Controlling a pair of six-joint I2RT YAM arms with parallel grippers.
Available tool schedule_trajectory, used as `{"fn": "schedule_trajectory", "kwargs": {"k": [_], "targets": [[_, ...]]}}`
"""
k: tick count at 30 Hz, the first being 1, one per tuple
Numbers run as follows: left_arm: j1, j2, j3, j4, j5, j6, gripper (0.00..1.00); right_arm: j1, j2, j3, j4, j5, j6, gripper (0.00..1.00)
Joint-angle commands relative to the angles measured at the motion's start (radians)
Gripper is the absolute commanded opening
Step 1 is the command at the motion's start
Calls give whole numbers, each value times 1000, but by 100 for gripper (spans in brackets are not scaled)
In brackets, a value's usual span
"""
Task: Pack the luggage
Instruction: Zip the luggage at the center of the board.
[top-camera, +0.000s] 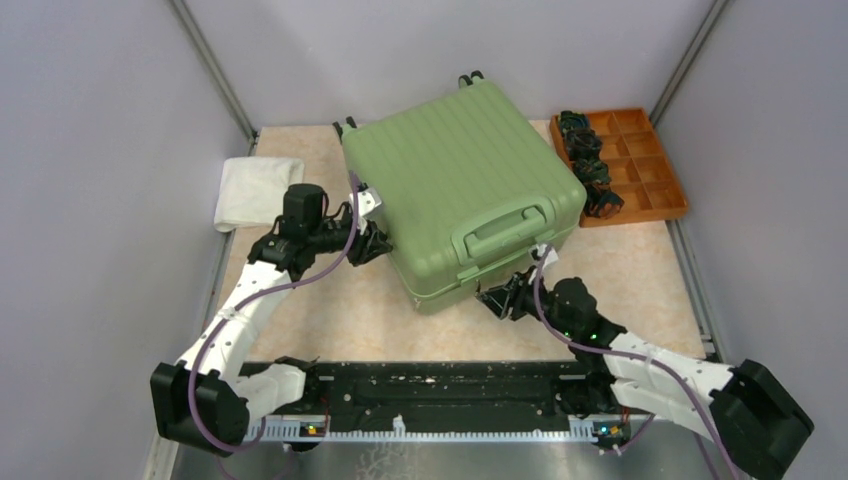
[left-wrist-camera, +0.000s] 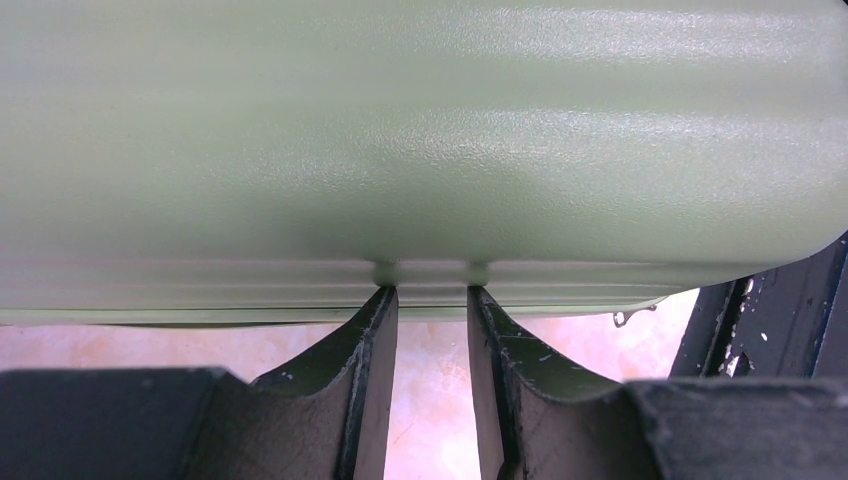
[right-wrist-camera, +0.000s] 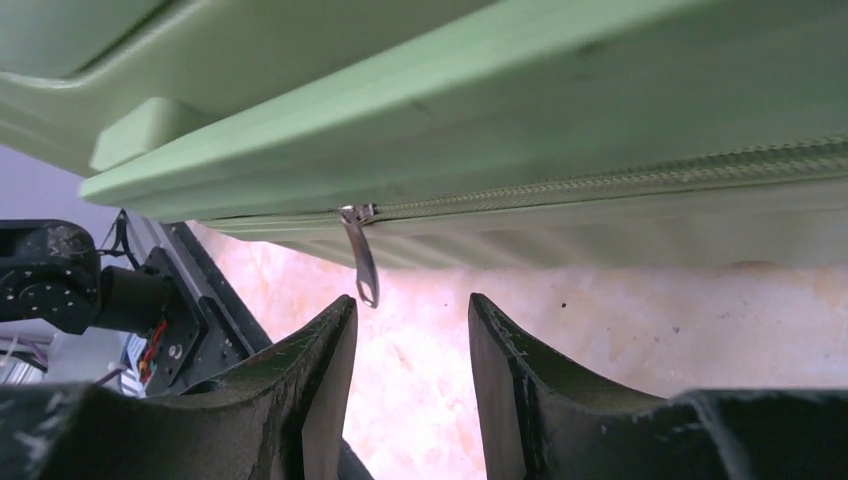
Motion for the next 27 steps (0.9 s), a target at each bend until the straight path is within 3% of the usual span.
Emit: {"fn": "schedule_trajectory", "kwargs": {"k": [1,8,17,27], "targets": [[-7,0,50,62,57,6,38,-7,124,-4,256,-24,30,45],[-6,-3,47,59,57,15,38,-8,170,-13,383,-15,69,38],[-8,-1,49,59,60,16,38,-9,191,-16,418,-31,101,37],[-8,-2,55,56,59,19,38,7,260,-37,471,-26,121,27]]}}
